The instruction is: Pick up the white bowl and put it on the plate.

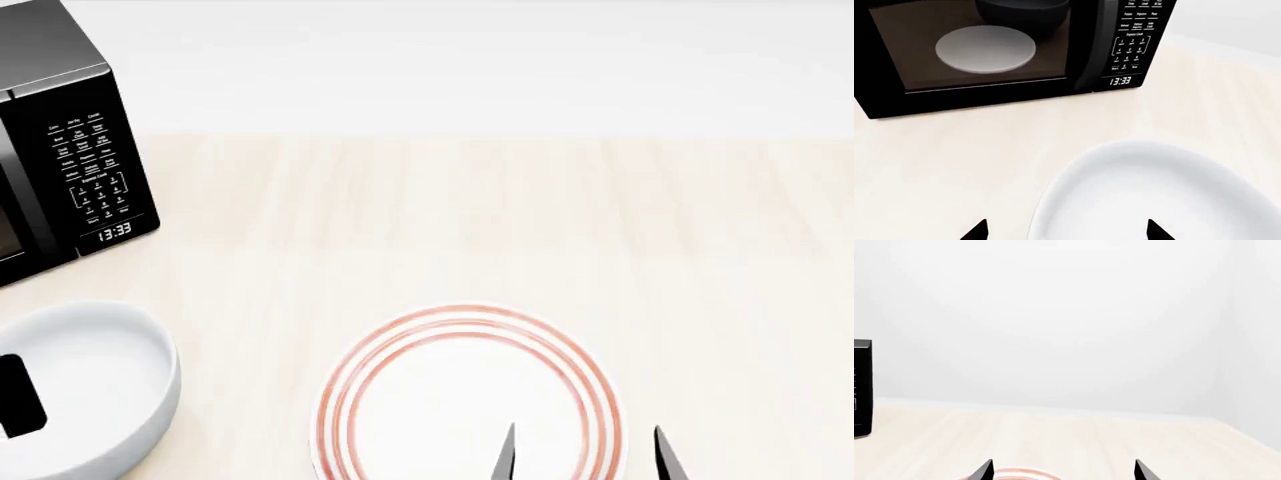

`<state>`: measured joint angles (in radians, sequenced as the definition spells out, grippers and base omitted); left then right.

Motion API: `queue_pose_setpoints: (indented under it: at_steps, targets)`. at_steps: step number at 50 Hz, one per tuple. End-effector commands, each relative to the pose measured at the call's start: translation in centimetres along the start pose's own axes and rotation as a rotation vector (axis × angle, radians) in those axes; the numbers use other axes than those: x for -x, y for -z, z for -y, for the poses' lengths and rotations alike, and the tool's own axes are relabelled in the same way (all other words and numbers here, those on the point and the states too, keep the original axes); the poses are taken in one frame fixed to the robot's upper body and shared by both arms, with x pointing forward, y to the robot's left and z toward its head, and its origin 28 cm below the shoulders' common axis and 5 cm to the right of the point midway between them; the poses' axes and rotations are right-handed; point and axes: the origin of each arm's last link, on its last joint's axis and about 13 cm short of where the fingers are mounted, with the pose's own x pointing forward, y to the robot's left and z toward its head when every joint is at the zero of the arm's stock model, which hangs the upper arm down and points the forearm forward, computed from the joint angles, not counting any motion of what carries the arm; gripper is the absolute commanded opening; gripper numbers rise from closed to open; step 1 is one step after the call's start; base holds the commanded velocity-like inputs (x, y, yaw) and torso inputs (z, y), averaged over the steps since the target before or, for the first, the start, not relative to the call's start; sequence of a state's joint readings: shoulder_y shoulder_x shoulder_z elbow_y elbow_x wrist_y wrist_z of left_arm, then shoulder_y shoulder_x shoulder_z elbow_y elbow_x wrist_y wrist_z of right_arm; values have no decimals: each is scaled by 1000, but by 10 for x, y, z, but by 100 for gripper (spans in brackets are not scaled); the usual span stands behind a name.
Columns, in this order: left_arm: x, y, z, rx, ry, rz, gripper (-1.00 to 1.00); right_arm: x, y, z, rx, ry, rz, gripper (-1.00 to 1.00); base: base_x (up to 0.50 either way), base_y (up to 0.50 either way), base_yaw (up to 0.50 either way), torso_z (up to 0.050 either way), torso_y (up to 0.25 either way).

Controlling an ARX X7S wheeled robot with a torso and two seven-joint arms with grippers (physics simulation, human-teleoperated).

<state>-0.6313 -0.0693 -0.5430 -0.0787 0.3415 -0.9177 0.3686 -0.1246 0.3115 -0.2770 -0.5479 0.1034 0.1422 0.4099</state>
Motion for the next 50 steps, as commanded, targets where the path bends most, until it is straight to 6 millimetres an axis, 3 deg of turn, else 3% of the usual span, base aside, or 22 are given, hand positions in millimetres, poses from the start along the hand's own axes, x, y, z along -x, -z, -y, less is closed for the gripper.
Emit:
queue_pose_setpoints:
  at_steps: [1, 50]
  targets:
    - [-3, 6, 3, 3, -4, -14, 100, 0, 0, 0, -1, -1, 1, 100, 0, 0, 0, 0, 0]
    - [-20, 12, -4, 27, -55, -25, 100, 0, 0, -1, -3, -9, -2, 100, 0, 0, 0, 0, 0]
